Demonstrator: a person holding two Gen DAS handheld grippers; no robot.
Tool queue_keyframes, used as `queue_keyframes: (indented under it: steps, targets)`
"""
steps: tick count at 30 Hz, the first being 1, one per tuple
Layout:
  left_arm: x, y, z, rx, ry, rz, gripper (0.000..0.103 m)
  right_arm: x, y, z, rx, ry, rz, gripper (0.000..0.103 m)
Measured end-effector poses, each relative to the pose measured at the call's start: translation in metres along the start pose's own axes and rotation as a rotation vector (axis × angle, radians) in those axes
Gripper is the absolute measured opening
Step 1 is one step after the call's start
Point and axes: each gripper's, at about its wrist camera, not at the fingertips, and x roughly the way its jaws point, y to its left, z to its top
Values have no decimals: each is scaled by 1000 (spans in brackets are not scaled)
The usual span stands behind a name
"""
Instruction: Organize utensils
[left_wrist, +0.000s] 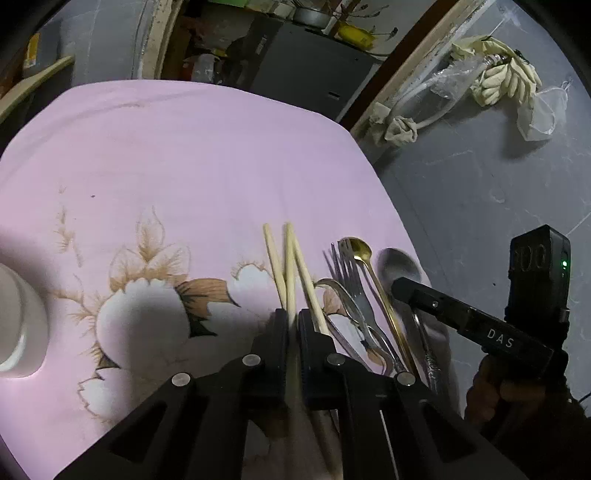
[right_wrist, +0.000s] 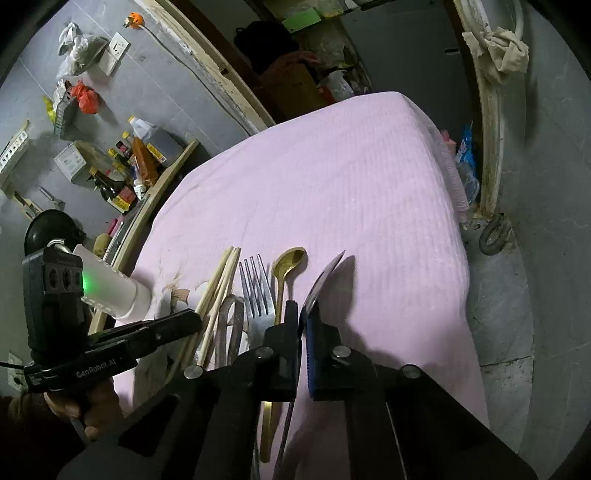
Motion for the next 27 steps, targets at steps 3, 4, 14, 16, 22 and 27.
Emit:
queue_keyframes:
  steps: [3, 4, 14, 16, 22, 27]
  targets:
    - [-5, 3, -2, -12, -7, 1, 6, -4, 5, 1, -10, -12, 1, 3]
    - [-5, 2, -2, -14, -9, 2, 6, -6, 8, 1, -11, -15, 3, 3]
    - [-37, 2, -8, -14, -74, 1, 5, -37, 21, -1, -16, -88, -15, 2]
    - [-49, 2, -9, -16, -100, -3, 5, -47, 28, -1, -24, -123, -19, 2]
    - [-101, -1, -4, -21, -230, 1, 5, -76, 65, 1, -61, -239, -21, 2]
    - [-152, 7, 9, -45, -335, 11, 5, -96, 112, 10, -116, -325, 4, 2]
